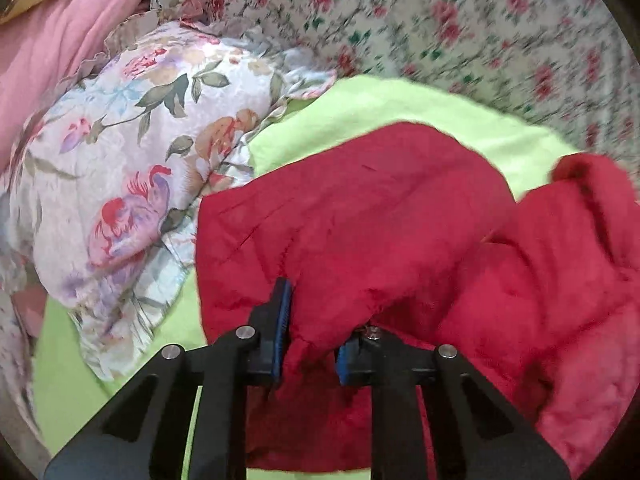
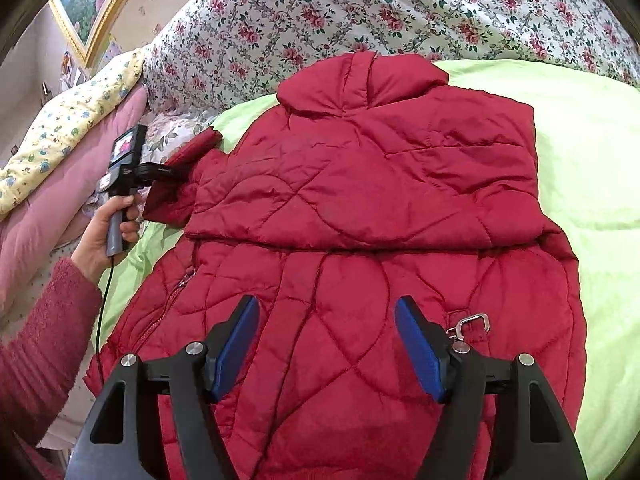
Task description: Fold large clothes
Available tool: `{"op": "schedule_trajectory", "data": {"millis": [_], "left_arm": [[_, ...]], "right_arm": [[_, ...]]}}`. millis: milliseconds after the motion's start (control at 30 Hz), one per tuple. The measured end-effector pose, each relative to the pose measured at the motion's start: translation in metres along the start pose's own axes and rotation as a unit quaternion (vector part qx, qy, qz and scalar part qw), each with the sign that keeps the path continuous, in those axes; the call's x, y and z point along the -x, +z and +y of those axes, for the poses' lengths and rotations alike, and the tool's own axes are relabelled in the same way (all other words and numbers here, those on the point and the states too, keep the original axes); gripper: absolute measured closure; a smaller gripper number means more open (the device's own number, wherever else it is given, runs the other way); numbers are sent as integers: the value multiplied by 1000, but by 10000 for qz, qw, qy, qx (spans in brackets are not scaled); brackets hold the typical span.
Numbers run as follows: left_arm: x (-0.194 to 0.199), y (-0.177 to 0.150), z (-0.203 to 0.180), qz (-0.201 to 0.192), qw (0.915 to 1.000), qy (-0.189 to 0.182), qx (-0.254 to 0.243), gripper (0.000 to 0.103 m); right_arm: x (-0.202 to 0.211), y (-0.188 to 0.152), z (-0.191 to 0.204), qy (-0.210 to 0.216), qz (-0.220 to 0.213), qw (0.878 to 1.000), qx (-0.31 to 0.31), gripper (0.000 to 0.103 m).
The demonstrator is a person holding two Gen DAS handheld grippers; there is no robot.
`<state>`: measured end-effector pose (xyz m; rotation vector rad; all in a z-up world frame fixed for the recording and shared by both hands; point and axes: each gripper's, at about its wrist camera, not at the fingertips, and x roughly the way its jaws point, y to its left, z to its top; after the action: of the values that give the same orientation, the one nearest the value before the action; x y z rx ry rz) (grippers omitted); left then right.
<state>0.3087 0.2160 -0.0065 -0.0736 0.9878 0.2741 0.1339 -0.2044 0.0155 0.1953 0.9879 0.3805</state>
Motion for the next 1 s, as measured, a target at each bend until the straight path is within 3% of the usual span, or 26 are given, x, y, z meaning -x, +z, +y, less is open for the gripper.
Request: {"op": "schedule_trajectory", "data": {"millis": [300,567,1000], "left_arm": [[63,-26,-38,-330,9893,-1422,83,87],[98,-45,-92,-410,9724,-2285,-223,87],[78,-86,-180,54,9621,-2615,-775,87]], "right_arm": [[2,-3,3,1,-17,10000,11,31],[9,-5,-6,-60,-77,9999,-134,31],[13,4,-30,90,-204,9979,-601,31]]}}
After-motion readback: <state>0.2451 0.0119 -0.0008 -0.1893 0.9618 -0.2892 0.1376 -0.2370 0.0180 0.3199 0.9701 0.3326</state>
